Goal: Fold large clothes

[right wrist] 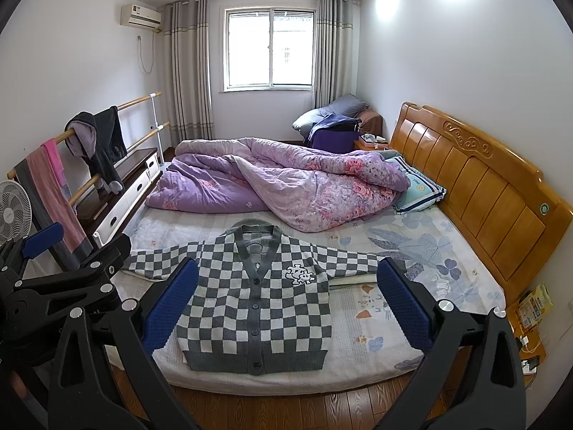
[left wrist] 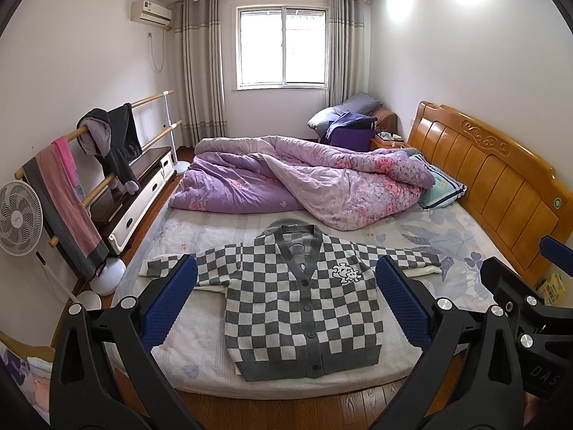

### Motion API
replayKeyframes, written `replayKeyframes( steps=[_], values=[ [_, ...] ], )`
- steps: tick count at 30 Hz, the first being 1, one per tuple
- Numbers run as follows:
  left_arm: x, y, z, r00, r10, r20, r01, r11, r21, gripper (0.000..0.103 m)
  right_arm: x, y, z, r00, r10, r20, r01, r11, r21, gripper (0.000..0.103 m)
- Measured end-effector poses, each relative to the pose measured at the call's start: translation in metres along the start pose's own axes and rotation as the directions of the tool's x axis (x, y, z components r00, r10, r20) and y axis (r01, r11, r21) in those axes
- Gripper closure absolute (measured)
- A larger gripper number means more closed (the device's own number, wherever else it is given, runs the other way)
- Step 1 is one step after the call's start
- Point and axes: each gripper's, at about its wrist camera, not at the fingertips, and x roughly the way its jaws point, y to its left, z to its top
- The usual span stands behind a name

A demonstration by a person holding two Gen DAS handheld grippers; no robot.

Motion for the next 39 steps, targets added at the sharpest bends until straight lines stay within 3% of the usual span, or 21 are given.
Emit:
replayKeyframes(
  steps=[39],
  values=[
    [-0.003, 0.002, 0.008, 1.0, -0.003, -0.013, 0.003, 1.0, -0.008, 0.004, 0.013, 0.013, -0.009, 1.0, 0.002, -0.008, -0.002, 1.0, -0.002, 0.007]
  ],
)
